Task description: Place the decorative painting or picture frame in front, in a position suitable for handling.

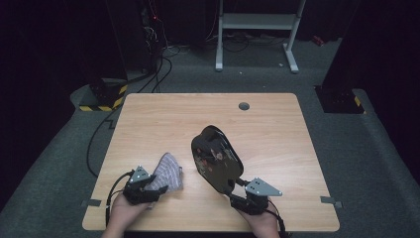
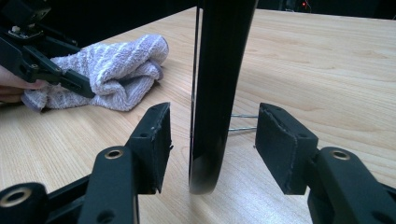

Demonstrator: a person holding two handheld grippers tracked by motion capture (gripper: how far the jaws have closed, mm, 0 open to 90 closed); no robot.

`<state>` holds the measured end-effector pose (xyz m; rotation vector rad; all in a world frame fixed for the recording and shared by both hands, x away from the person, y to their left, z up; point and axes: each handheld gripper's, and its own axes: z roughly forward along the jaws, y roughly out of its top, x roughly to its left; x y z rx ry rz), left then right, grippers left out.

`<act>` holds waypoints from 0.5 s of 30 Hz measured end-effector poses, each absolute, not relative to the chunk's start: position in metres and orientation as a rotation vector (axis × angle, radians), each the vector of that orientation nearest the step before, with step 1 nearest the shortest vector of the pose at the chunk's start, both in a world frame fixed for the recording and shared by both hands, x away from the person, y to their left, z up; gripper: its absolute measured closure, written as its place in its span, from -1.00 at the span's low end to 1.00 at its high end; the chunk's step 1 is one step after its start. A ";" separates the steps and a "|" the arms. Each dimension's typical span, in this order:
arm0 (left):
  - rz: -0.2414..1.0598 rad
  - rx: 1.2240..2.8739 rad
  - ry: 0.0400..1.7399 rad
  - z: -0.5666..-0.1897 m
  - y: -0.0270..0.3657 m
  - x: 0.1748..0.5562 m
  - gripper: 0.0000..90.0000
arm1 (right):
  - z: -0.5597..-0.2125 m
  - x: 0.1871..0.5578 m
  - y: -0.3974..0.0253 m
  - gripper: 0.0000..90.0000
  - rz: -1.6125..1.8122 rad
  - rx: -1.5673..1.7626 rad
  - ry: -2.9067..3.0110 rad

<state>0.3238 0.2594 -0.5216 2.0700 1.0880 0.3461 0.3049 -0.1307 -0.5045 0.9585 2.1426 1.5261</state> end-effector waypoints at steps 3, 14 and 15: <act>0.358 2.070 1.086 -0.523 0.260 0.320 0.05 | -0.504 0.305 -0.131 0.01 1.528 0.964 2.139; 0.374 2.095 1.051 -0.522 0.257 0.313 0.43 | -0.505 0.304 -0.129 0.00 1.525 0.967 2.144; 0.379 2.093 1.044 -0.523 0.257 0.313 0.44 | -0.505 0.304 -0.129 0.00 1.526 0.967 2.145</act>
